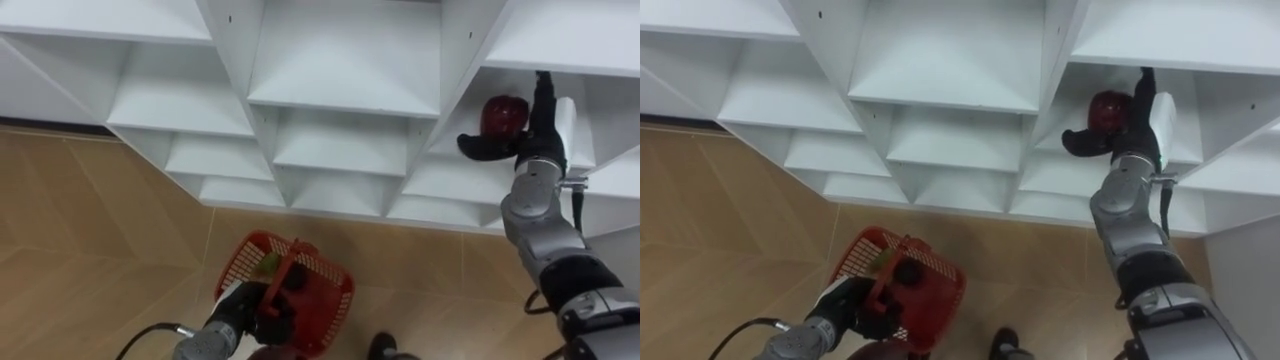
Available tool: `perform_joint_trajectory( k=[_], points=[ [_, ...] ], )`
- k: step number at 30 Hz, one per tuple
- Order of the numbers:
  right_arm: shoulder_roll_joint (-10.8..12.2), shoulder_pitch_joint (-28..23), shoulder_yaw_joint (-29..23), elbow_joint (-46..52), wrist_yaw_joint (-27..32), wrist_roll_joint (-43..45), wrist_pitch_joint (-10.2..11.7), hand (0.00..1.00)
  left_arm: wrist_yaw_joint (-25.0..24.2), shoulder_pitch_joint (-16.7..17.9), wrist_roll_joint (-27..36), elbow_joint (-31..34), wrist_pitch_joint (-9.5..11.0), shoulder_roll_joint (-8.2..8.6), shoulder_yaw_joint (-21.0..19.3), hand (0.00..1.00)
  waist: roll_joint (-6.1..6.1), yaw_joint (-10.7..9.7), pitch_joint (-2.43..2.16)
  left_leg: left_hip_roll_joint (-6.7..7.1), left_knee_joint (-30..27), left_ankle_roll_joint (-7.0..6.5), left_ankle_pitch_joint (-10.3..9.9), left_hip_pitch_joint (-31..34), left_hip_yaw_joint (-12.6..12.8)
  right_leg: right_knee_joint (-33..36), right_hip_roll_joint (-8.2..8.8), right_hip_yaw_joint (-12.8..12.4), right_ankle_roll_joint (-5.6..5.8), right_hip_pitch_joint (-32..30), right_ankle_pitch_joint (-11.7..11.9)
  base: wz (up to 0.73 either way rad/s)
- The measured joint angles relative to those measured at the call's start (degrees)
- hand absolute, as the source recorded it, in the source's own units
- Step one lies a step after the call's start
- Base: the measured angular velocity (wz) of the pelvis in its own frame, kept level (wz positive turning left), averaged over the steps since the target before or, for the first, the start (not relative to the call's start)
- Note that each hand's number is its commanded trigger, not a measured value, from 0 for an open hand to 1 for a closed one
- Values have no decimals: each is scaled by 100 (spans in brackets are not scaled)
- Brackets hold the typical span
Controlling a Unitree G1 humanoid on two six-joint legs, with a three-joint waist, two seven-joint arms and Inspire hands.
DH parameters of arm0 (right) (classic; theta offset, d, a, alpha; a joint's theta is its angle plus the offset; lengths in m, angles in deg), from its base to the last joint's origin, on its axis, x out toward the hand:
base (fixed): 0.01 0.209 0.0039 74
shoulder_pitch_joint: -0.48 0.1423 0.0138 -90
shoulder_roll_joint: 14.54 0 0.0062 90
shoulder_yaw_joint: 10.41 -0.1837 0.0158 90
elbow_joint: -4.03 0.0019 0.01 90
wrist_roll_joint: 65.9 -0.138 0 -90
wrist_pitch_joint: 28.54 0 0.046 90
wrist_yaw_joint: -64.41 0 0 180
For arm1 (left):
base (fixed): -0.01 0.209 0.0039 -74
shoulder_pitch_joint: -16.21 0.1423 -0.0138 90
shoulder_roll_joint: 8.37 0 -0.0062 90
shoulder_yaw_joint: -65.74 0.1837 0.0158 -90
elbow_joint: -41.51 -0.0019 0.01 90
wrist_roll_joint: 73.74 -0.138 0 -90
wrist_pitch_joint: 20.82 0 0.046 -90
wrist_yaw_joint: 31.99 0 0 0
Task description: Collect fruits from the closet
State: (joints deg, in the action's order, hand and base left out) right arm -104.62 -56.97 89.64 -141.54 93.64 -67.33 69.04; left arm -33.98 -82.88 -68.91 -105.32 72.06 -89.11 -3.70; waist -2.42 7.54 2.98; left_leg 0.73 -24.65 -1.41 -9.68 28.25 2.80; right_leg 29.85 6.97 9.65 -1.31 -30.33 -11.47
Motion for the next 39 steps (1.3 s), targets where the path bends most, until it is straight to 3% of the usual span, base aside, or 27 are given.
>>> perform_joint_trajectory(
  k=[7,11,14,39],
  points=[
    [-47,-4,2,-89,-16,6,-11,0,-90,-3,-4,127,0,-56,6,100,-44,13,26,3,2,2,2,196,0,30,1,5,-1,-201,-1,0],
    [-241,7,3,-70,19,4,-11,0,-72,-24,-3,209,-4,-140,15,100,-164,3,92,6,-25,4,13,372,-9,51,6,12,-2,-369,-1,2],
    [-253,20,2,-49,19,3,46,0,-63,-34,-3,296,-17,-198,72,100,-213,-33,112,12,-36,3,14,447,-12,73,15,12,-2,-441,-1,0],
    [-258,178,16,-31,13,170,-124,0,50,-15,-221,520,-51,-246,281,100,-224,-61,111,17,-103,-4,19,541,-14,120,34,68,-8,-508,3,0]
  ],
)
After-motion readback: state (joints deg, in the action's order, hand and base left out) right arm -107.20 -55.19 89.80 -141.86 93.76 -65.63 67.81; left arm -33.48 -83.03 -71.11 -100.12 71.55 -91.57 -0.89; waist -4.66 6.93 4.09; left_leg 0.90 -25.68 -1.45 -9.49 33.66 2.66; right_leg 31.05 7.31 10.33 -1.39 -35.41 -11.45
